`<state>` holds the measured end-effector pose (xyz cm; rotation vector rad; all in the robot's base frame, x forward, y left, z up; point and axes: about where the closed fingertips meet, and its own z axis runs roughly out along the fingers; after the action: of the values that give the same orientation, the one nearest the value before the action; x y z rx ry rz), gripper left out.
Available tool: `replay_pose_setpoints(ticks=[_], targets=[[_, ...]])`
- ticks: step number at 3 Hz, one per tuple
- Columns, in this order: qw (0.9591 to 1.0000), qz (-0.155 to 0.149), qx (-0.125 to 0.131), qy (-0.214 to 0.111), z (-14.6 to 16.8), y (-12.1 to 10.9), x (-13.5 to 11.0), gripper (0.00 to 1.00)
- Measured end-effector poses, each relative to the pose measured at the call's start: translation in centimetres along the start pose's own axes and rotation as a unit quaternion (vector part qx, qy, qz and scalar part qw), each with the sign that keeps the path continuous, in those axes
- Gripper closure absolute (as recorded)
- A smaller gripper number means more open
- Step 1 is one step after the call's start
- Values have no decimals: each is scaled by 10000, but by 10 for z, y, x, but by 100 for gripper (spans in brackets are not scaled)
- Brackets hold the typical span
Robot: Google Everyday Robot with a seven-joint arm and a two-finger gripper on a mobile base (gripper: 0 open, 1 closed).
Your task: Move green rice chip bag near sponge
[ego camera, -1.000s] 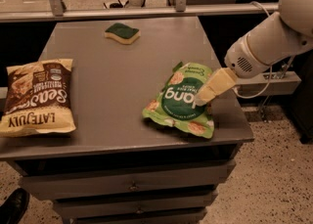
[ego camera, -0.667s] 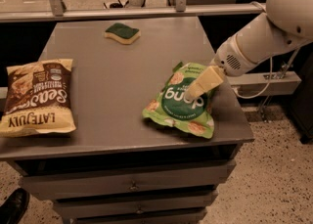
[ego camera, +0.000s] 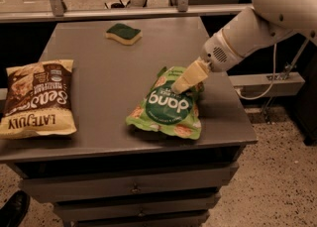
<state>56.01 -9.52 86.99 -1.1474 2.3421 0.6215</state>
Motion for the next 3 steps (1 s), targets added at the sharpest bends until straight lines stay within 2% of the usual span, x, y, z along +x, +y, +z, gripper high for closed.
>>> replay_pose_setpoints(ticks=[1, 2, 3], targets=[[9998, -38, -108, -131, -8, 3, -17, 88], [9996, -69, -33, -282, -28, -1, -33, 100], [9989, -115, 149, -427, -50, -10, -46, 100]])
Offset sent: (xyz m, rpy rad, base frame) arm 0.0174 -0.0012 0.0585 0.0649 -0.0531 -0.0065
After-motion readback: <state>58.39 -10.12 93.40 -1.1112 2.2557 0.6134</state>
